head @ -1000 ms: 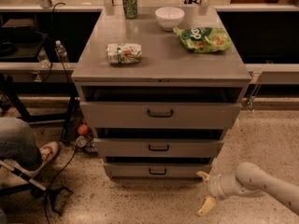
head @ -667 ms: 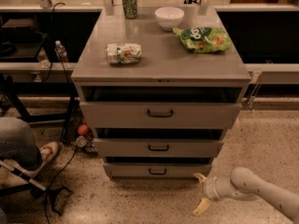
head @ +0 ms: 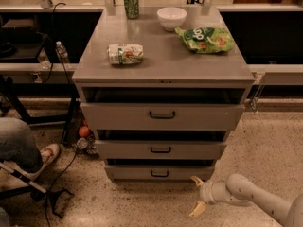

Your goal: Open bottom drawer

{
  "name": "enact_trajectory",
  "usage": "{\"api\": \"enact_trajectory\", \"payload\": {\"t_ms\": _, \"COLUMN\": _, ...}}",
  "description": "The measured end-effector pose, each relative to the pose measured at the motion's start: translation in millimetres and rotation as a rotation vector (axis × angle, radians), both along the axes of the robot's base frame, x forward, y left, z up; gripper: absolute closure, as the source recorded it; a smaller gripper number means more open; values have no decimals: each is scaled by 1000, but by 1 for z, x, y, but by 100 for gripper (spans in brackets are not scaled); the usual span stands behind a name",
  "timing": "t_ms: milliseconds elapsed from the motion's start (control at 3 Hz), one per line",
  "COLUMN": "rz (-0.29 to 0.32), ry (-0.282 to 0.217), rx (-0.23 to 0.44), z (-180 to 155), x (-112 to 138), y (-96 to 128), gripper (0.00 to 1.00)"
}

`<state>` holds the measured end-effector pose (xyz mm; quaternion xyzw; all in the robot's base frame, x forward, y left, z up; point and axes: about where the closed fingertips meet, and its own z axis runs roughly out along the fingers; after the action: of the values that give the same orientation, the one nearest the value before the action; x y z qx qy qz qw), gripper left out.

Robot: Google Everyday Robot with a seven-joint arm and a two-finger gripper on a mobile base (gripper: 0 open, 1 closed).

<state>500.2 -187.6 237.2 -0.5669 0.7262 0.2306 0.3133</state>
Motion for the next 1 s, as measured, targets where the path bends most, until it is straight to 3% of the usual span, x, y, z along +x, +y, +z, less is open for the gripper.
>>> {"api": "enact_trajectory", "payload": {"t_ms": 667, "rz": 55, "ry": -145, "rx": -64, "z": -27, "x": 31, "y": -5, "gripper": 0}}
{"api": "enact_trajectory", "payload": {"t_ms": 1000, "rz": 74, "ry": -230, "rx": -94, "z": -22, "x": 47, "y": -10, "gripper": 0}}
